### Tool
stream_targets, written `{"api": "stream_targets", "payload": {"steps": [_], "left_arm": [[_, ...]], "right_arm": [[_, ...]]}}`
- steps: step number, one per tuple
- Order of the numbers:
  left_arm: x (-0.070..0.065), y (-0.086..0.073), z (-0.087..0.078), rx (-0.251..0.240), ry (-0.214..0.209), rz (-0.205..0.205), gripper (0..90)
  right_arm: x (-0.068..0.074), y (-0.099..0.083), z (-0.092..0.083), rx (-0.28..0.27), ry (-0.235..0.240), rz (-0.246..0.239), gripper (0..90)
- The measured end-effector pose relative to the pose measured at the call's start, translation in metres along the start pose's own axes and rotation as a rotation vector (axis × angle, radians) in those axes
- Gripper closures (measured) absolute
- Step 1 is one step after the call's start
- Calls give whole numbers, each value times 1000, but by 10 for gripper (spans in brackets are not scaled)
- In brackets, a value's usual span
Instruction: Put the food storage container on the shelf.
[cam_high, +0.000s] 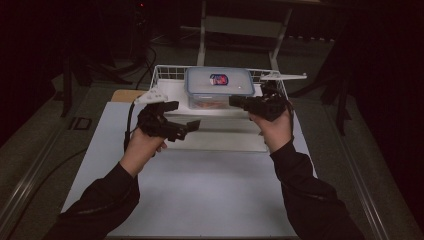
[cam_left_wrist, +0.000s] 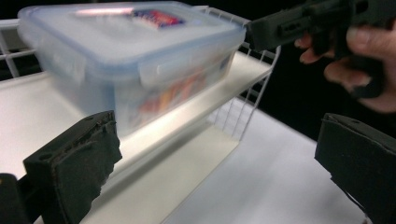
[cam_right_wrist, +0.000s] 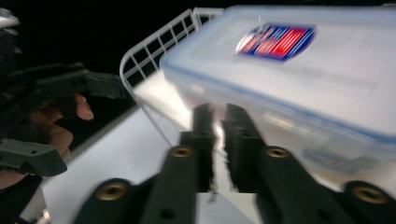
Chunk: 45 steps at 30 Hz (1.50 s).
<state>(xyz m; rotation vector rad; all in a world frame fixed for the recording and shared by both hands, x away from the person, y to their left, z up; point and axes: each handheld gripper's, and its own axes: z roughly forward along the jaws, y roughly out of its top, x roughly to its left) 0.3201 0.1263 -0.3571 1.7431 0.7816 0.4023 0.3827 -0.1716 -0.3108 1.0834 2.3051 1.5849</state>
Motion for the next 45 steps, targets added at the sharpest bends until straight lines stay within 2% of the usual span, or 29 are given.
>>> {"api": "stream_targets", "payload": {"steps": [3,4,6,8,12,16,19,28,30,32,35,38,44,45], "left_arm": [[-4,-18,-2,1,22,-2,0],[-5,-24,-2,14,10,-14,0],[-7,-36,-1,10,-11,-43,0],[-12,-48,1,25,5,-20,0],[-15,-63,3,42,4,-17,0],[-14,-68,3,52,-5,-21,0],[-15,-69,4,51,-4,-19,0],[-17,-67,7,45,-14,-16,0],[-17,-67,7,45,-13,-11,0],[-17,-66,6,39,-18,-8,0],[-17,-65,2,33,-22,1,0],[-18,-65,-3,26,-25,7,0],[-22,-68,-8,21,-46,26,0],[-23,-69,-8,19,-53,26,0]], "right_arm": [[5,-5,9,18,-8,-15,896],[5,-6,13,25,-9,-14,897],[6,-7,21,41,-12,-16,898],[5,-8,28,52,-17,-12,898],[0,-8,39,58,-27,12,898],[-9,-8,46,61,-24,53,898],[-10,-7,48,58,-29,58,898],[-5,2,60,71,-47,46,897],[-3,2,60,73,-34,39,894],[2,0,58,74,-32,13,850],[10,-5,52,72,-19,-35,667],[18,-12,45,70,-10,-84,525],[27,-34,29,16,67,-114,266],[28,-39,27,22,86,-127,239]]}}
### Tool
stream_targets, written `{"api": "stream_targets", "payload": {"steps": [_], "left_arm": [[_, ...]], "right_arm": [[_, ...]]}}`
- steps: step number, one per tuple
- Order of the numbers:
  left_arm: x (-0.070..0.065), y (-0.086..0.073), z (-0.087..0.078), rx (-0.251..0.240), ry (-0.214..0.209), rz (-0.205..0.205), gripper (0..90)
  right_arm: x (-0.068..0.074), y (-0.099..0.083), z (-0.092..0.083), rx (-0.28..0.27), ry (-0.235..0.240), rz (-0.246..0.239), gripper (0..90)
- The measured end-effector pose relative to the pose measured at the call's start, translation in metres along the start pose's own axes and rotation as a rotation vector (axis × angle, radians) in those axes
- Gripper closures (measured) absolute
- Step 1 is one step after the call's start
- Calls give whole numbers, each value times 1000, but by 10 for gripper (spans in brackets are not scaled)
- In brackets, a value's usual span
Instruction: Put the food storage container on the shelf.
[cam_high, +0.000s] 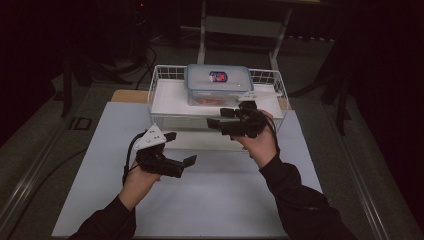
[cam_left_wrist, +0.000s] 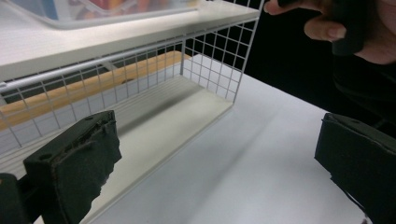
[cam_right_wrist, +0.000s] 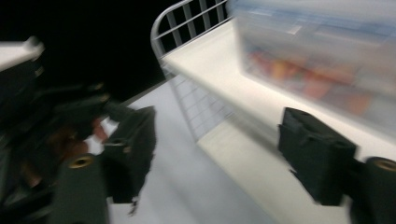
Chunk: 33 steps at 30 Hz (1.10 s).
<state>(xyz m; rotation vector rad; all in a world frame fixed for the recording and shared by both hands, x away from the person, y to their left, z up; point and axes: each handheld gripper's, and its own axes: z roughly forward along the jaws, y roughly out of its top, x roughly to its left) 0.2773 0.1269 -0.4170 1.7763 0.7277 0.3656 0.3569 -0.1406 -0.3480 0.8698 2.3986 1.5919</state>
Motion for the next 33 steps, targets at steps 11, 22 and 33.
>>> {"api": "stream_targets", "payload": {"steps": [11,22,33], "left_arm": [[-9,-19,1,17,-56,41,0],[-12,-42,0,30,-104,64,0],[1,-71,-10,48,-78,36,0]], "right_arm": [[8,-60,-14,-28,7,-21,152],[1,-110,-32,-24,-54,-42,156],[-7,-157,-47,15,-95,-13,148]]}}
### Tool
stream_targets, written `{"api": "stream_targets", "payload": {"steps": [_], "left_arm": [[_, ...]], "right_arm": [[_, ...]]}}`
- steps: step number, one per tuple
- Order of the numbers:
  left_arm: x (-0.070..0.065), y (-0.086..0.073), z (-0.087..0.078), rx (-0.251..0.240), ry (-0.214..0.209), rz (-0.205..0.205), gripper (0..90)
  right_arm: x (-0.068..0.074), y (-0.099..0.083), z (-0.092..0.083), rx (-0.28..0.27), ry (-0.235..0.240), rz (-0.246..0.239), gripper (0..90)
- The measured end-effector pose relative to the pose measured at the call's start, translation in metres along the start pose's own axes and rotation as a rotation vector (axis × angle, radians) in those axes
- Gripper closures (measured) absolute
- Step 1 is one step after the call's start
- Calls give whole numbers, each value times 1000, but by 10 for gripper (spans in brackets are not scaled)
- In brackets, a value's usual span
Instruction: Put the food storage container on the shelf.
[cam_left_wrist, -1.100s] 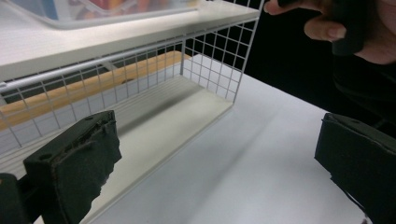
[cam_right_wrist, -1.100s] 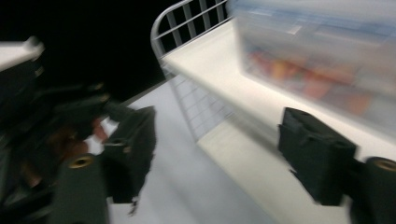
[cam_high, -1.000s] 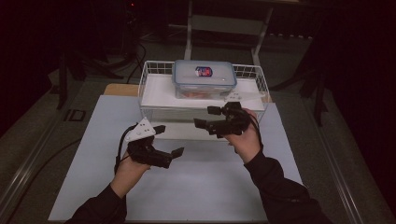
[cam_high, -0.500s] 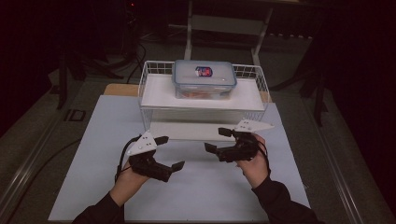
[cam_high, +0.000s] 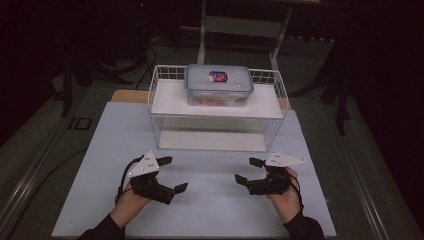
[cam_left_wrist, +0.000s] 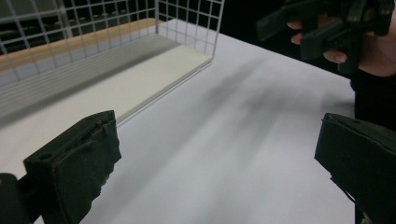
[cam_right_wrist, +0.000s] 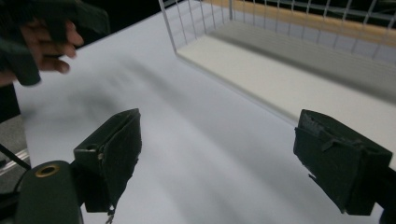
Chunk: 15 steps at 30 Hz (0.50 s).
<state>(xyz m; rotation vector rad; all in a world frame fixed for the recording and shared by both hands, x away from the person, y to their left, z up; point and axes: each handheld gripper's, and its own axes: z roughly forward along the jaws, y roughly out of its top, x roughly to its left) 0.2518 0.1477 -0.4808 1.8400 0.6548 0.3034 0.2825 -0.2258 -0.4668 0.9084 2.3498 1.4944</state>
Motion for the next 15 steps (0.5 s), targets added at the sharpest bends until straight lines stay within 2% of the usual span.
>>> {"api": "stream_targets", "payload": {"steps": [4,7,10,15], "left_arm": [[1,-10,1,26,15,40,0],[1,-18,4,70,13,52,0],[-1,-23,5,85,4,60,0],[-3,-28,6,97,-5,71,0]], "right_arm": [[-7,-16,-2,17,-24,-13,147],[-10,-26,-5,24,-39,-24,147],[-13,-34,-8,38,-65,-34,147],[-20,-43,-12,50,-80,-12,148]]}}
